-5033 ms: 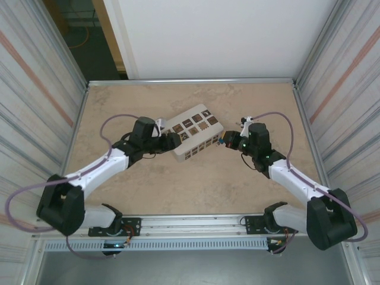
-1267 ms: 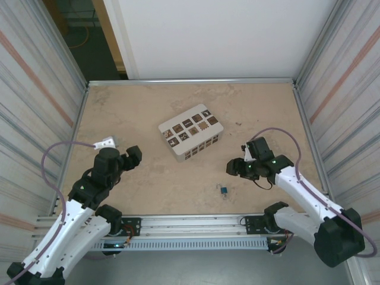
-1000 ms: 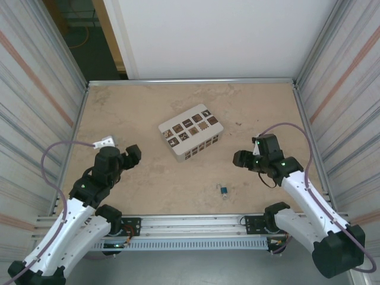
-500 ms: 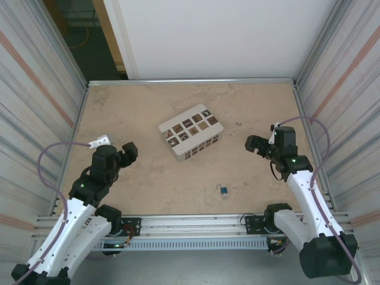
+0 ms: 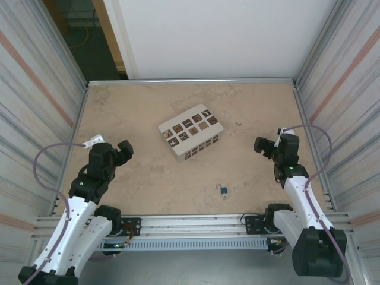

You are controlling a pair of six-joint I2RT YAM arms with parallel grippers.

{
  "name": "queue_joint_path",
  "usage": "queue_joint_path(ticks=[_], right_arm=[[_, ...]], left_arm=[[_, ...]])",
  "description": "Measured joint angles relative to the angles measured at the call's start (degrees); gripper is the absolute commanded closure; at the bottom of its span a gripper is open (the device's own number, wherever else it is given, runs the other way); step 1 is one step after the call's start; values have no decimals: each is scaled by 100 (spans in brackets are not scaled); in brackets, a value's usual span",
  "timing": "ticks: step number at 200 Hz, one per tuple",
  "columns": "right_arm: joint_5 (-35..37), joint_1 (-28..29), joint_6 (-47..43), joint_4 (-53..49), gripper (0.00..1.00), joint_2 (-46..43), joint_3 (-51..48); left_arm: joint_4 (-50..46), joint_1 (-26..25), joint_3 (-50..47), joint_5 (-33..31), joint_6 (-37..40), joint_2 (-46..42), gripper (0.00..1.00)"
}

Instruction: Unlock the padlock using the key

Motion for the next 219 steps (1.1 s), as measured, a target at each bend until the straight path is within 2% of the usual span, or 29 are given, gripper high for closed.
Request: queue_joint_path(ticks=[117, 177, 219], right_arm=[[138, -188, -592, 3016, 1, 1480, -962], [-267, -267, -778, 4680, 1, 2299, -1056], [-505, -299, -778, 5731, 1, 3254, -1062]], left_arm=[[7, 83, -96, 186, -4, 101, 5], [22, 83, -101, 258, -4, 116, 5], [22, 114, -101, 317, -2, 116, 5]])
